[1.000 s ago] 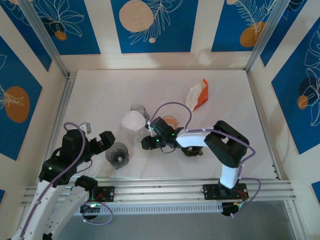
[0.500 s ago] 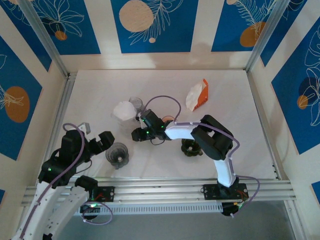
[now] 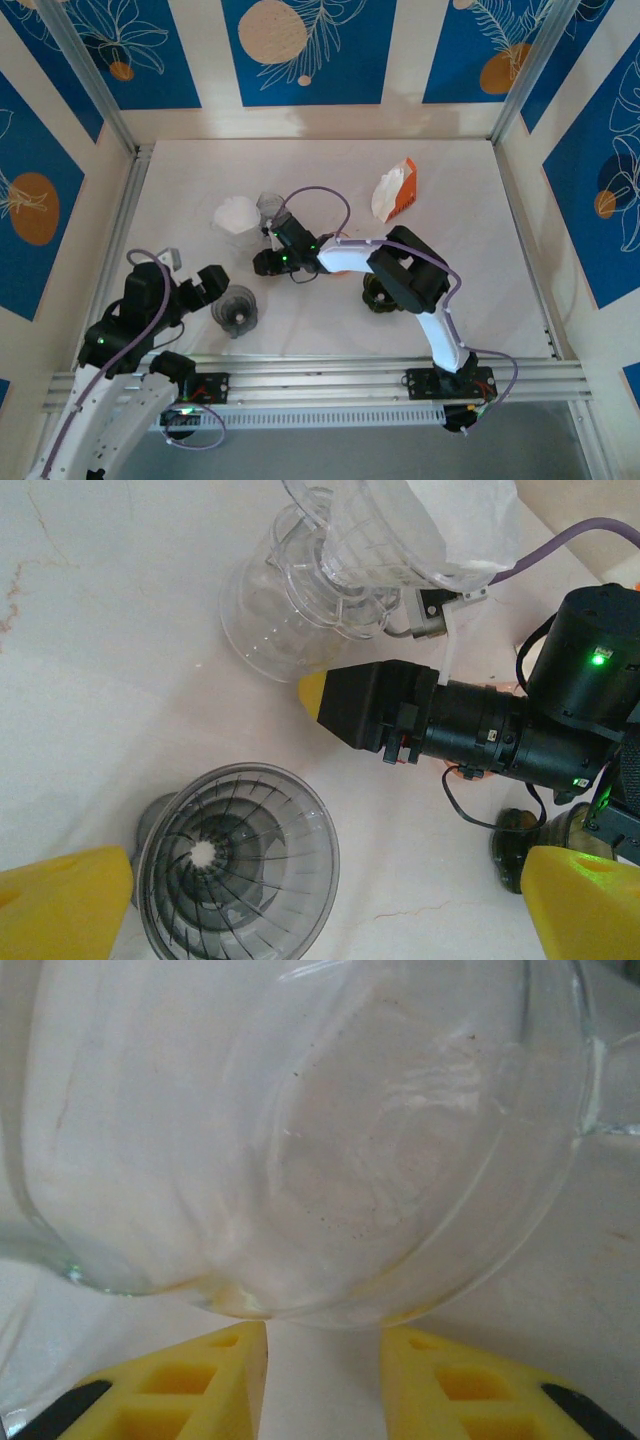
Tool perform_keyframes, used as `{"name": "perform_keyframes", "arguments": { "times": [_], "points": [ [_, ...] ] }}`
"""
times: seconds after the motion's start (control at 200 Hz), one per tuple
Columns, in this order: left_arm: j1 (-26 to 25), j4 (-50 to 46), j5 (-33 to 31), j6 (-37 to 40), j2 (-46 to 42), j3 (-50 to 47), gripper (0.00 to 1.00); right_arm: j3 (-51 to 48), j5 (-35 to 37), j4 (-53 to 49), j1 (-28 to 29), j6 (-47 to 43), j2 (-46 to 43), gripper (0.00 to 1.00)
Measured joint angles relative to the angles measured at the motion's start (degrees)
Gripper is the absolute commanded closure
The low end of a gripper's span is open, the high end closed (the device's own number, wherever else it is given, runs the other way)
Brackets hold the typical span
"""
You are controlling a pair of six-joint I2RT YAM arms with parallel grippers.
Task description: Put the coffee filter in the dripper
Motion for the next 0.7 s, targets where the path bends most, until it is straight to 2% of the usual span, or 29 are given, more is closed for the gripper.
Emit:
{"name": "perform_keyframes", "arguments": {
  "times": [0.315, 0.7],
  "points": [
    [0.0, 0.37, 0.0, -0.26, 0.0, -1.11, 0.0, -7.17, 1.36, 2.01, 1.14, 1.33, -4.68, 0.5],
    [0.0, 0.7, 0.0, -0.46, -0.07, -3.3, 0.0, -23.3, 7.5, -0.76, 4.72, 3.52, -22.77, 0.4]
  ]
}}
